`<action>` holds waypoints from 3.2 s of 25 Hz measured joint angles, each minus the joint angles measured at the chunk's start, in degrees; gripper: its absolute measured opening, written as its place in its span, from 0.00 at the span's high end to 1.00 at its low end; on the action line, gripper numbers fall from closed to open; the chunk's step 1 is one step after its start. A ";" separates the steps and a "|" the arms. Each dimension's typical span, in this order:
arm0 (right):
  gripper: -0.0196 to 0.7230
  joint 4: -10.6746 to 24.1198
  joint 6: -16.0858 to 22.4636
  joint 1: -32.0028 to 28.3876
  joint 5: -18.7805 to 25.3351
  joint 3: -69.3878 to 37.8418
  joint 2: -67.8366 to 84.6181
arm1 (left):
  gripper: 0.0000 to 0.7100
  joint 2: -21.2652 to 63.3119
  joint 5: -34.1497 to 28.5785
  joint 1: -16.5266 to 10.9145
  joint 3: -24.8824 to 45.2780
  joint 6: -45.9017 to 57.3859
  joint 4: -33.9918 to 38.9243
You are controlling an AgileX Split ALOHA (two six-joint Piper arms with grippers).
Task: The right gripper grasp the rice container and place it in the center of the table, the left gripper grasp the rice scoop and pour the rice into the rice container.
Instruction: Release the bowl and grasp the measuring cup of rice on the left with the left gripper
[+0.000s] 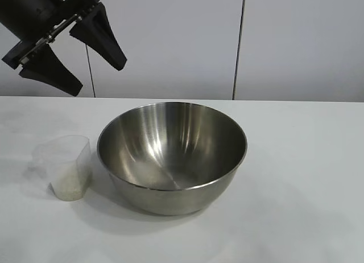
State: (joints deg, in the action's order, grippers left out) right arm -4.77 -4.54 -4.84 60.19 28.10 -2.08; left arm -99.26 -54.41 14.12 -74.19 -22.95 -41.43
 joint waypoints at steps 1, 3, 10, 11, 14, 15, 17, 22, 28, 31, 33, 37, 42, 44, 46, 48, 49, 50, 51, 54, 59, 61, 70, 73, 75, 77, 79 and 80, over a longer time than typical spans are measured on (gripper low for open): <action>0.36 0.45 0.00 0.20 0.13 -0.14 0.00 | 0.12 0.00 0.00 0.00 0.00 0.00 0.00; 0.36 1.65 0.29 1.17 1.32 -0.93 0.00 | 0.12 0.00 0.00 0.00 0.00 0.00 0.00; 0.36 5.71 5.22 3.77 1.71 -1.26 0.00 | 0.12 0.00 0.04 0.00 0.00 0.00 0.00; 0.36 5.87 5.81 3.77 1.71 -1.26 0.00 | 0.12 0.00 0.04 0.00 0.00 0.00 0.00; 0.36 5.87 6.46 3.77 1.71 -1.26 0.00 | 0.12 0.00 0.04 0.00 0.00 0.00 0.00; 0.36 5.87 6.45 3.77 1.71 -1.26 0.00 | 0.12 0.00 0.04 0.00 0.00 0.00 0.00; 0.36 5.87 6.45 3.77 1.71 -1.26 0.00 | 0.12 0.00 0.04 0.00 0.00 0.00 0.00; 0.36 5.87 6.45 3.77 1.71 -1.26 0.00 | 0.12 0.00 0.04 0.00 0.00 0.00 0.00; 0.36 5.87 6.45 3.77 1.71 -1.26 0.00 | 0.12 0.00 0.04 0.00 0.00 0.00 0.00; 0.36 5.87 6.45 3.77 1.71 -1.26 0.00 | 0.12 0.00 0.04 0.00 0.00 0.00 0.00; 0.36 5.87 6.45 3.77 1.79 -1.26 0.00 | 0.12 0.00 0.04 0.00 0.00 0.00 0.00; 0.36 5.87 6.45 3.77 1.73 -1.26 0.00 | 0.12 0.00 3.57 0.00 0.00 -0.39 0.00; 0.36 5.87 6.45 3.77 1.73 -1.26 0.00 | 0.13 0.00 9.32 0.00 0.00 -3.14 2.50; 0.36 5.87 6.45 3.77 1.73 -1.26 0.00 | 0.16 0.00 12.17 0.00 0.00 -2.94 6.72; 0.36 5.87 6.45 3.77 1.73 -1.26 0.00 | 0.21 0.23 14.72 0.00 0.00 -1.83 13.76; 0.36 5.87 6.45 3.77 1.73 -1.26 0.00 | 0.24 1.29 16.11 0.00 0.00 1.11 20.99; 0.36 5.87 6.45 3.77 1.73 -1.26 0.00 | 0.25 2.31 16.74 -0.08 0.00 3.37 24.60; 0.36 5.87 6.45 3.77 1.73 -1.26 0.00 | 0.26 3.68 17.63 -0.22 0.00 5.56 27.72; 0.36 5.87 6.45 3.77 1.73 -1.26 0.00 | 0.26 5.40 18.58 -0.27 0.06 8.39 30.21; 0.36 5.87 6.45 3.77 1.73 -1.26 0.00 | 0.27 12.43 25.41 0.06 3.63 17.12 37.60; 0.36 5.87 6.45 3.77 1.73 -1.26 0.00 | 0.27 28.81 43.84 0.21 21.58 32.14 45.48; 0.36 5.87 6.45 3.77 1.73 -1.26 0.00 | 0.27 35.05 52.37 0.21 31.42 35.39 49.06; 0.36 5.87 6.45 3.77 1.61 -1.26 0.00 | 0.27 34.38 84.61 -2.30 58.52 31.88 60.92; 0.36 5.87 6.45 3.77 1.61 -1.26 0.00 | 0.27 27.44 89.50 -4.46 60.81 26.54 60.92; 0.36 5.87 6.45 3.77 1.61 -1.26 0.00 | 0.27 21.42 93.33 -5.72 61.05 22.95 60.92; 0.36 5.87 6.45 3.77 1.61 -1.26 0.00 | 0.27 15.41 97.17 -6.66 61.05 20.57 60.92; 0.36 5.87 6.45 3.77 1.61 -1.26 0.00 | 0.27 8.87 101.50 -7.56 61.05 19.65 60.92; 0.36 5.87 6.45 3.77 1.61 -1.26 0.00 | 0.27 6.35 103.47 -7.92 61.05 19.49 60.92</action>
State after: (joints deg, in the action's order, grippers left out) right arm 1.10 1.91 -1.07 61.80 26.84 -2.08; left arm -92.91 49.06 6.20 -13.14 -3.46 19.49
